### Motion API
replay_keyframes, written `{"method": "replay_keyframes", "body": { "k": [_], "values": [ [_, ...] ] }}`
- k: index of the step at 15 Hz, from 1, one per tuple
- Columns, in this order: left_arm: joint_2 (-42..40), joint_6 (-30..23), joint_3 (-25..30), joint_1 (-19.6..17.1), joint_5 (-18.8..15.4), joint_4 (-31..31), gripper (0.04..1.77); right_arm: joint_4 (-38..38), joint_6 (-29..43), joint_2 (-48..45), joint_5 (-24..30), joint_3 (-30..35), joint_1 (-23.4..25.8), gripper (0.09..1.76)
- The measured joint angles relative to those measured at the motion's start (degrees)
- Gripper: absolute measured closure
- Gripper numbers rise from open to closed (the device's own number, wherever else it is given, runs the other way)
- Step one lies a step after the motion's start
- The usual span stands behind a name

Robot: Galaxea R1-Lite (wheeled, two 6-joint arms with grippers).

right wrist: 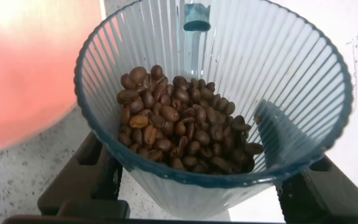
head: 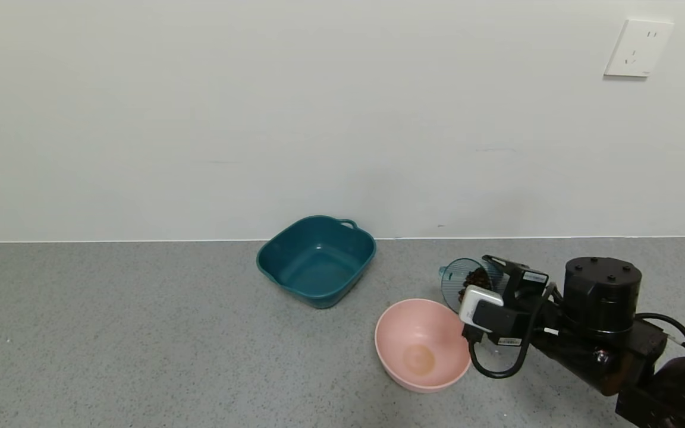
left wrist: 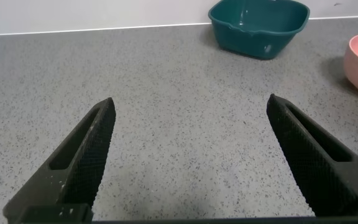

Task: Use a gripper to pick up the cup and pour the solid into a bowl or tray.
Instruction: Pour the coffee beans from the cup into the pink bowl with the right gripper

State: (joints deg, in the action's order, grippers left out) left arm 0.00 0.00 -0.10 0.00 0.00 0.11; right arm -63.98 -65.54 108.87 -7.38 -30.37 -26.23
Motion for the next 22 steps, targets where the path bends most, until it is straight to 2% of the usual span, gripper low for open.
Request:
{"method": "replay_keyframes", "body": {
  "k": [10,22],
  "values": [
    [0.00,0.00,0.00,0.00,0.00,0.00,0.06,-1.29,-11.89,-0.06,-1.05,0.44,-0.05,0.48],
    [0.00,0.00,0.00,0.02,0.00,0.00,0.06,-1.27,-19.11,0.17,-1.13,1.60,-1.82,0.48]
  ]
}}
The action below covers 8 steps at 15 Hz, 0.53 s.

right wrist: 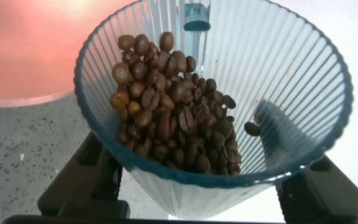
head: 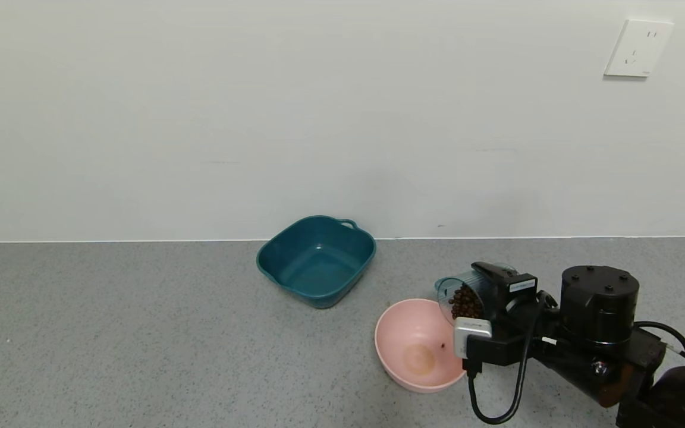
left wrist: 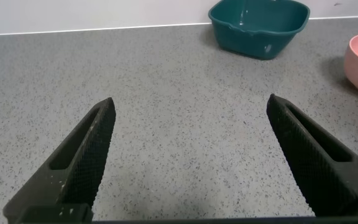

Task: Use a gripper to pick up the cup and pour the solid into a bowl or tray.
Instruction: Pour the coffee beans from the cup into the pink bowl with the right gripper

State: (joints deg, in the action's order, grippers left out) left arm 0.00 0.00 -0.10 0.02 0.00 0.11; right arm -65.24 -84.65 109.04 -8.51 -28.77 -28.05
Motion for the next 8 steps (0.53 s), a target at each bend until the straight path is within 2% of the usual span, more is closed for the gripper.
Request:
{"method": "replay_keyframes", "body": {
  "k": [8],
  "values": [
    [0.00,0.00,0.00,0.00,0.00,0.00,0.06,-0.71,-6.06,0.13,-0.09,-0.04,-0.28,0.48]
  ]
}}
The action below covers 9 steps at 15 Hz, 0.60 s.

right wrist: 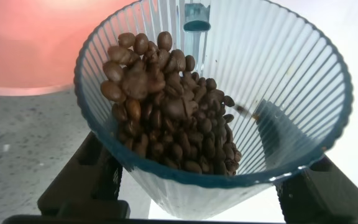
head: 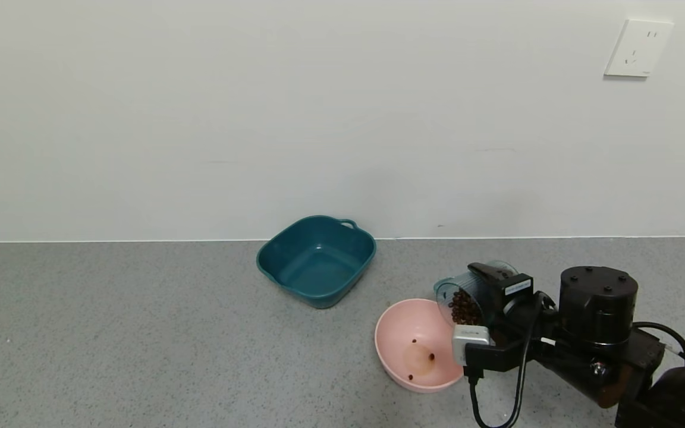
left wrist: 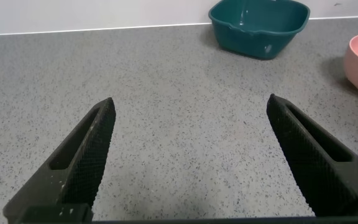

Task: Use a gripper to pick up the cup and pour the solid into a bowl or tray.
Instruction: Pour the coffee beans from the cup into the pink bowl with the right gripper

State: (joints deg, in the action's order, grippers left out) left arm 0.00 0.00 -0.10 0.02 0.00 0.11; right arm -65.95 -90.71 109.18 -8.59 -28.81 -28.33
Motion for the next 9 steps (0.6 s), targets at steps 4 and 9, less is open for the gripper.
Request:
{"method": "replay_keyframes", "body": {
  "k": [4,9],
  "values": [
    [0.00,0.00,0.00,0.00,0.00,0.00,0.06,-1.30,-2.18,0.06,0.02,0.06,0.00,0.48],
    [0.00,0.00,0.00,-0.02,0.00,0.00,0.06,-1.30,-4.57,0.09,-1.32,-0.43,-1.02,0.48]
  ]
}}
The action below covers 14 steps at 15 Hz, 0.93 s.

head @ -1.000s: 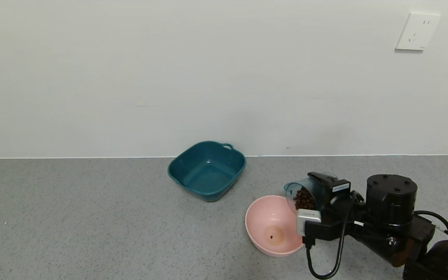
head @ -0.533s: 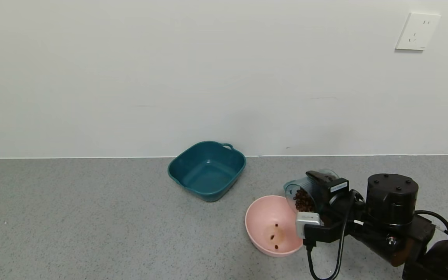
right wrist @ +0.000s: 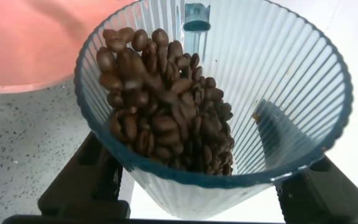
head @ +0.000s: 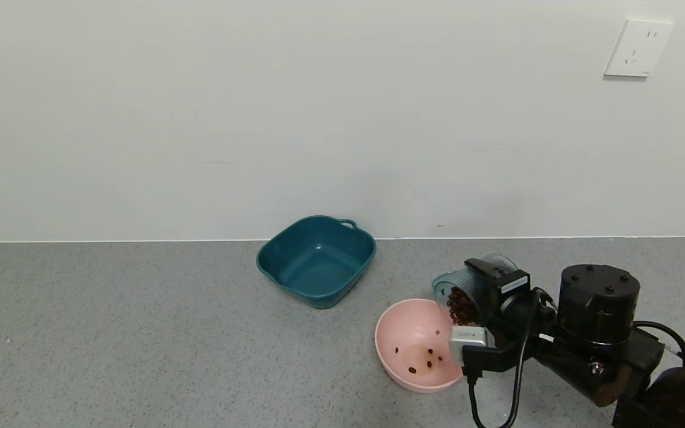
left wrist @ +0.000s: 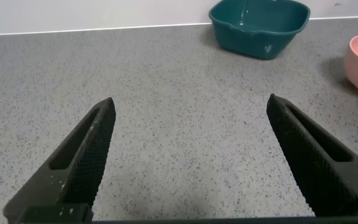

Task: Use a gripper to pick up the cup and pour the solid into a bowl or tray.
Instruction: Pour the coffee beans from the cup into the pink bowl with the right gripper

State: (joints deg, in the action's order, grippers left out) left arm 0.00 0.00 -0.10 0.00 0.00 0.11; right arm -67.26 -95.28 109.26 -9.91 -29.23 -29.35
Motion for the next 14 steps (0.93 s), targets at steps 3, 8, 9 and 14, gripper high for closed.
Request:
{"method": "replay_keyframes", "body": {
  "k": [3,8,9,14],
  "values": [
    [0.00,0.00,0.00,0.00,0.00,0.00,0.06,0.00,-0.45,0.11,-0.76,-0.12,-1.15,0.48],
    [0.00,0.00,0.00,0.02,0.00,-0.01,0.06,-0.35,-1.49,0.29,-0.98,-0.06,-1.54,0.48],
    [0.00,0.00,0.00,0.00,0.00,0.00,0.06,-0.38,-1.63,0.30,-1.39,0.13,-1.65,0.48],
    [0.00,0.00,0.00,0.00,0.00,0.02,0.06,-0.49,-2.12,0.33,-1.55,0.00,-1.87,0.48]
  ]
}}
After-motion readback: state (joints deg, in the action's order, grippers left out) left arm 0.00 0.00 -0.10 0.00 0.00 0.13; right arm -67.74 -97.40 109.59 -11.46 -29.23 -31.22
